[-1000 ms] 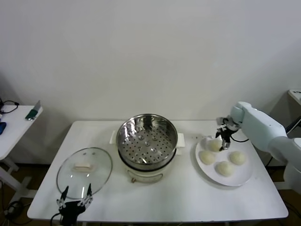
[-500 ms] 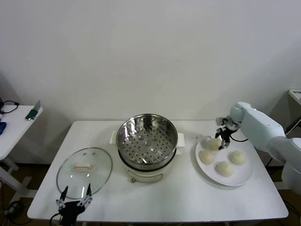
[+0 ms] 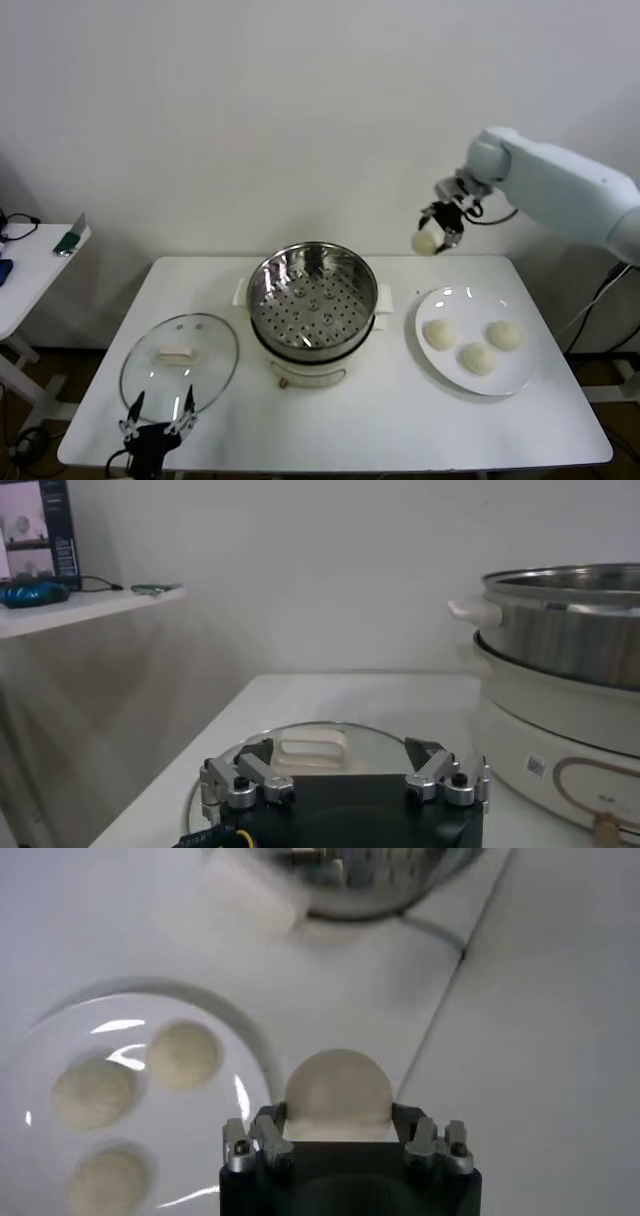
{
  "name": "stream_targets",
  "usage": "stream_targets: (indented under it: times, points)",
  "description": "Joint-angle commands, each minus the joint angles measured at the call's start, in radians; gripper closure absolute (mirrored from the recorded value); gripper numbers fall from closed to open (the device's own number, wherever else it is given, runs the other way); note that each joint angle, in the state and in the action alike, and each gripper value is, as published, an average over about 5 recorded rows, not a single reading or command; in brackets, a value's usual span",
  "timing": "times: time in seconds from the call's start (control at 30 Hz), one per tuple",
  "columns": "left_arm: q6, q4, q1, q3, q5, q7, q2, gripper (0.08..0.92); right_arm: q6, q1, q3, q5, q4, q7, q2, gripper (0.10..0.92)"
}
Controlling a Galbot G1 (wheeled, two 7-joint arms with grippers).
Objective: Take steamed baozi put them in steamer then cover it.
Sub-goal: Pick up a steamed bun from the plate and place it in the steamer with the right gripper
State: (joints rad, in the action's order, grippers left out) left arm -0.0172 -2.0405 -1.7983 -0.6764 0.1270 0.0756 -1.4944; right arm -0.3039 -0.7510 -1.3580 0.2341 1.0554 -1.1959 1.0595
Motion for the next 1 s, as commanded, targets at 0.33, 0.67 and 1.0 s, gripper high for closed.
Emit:
stream_targets:
  times: [0.33, 0.67, 1.0]
  points:
    - [-0.002, -0.009, 0.003, -0.004, 0.000, 0.000, 0.000, 0.177, -0.259, -0.018, -0.064, -0.183, 0.162, 0.023, 0.283, 0.330]
    - [0.005, -0.007, -0.006, -0.005, -0.001, 0.002, -0.002, 0.177, -0.320, 0.241, 0.034, -0.456, -0.126, 0.089, 0.373, 0.330]
    - [0.016, -0.004, -0.008, -0.004, -0.002, 0.008, -0.004, 0.177, -0.363, 0.356, 0.146, -0.567, -0.289, 0.195, 0.421, 0.330]
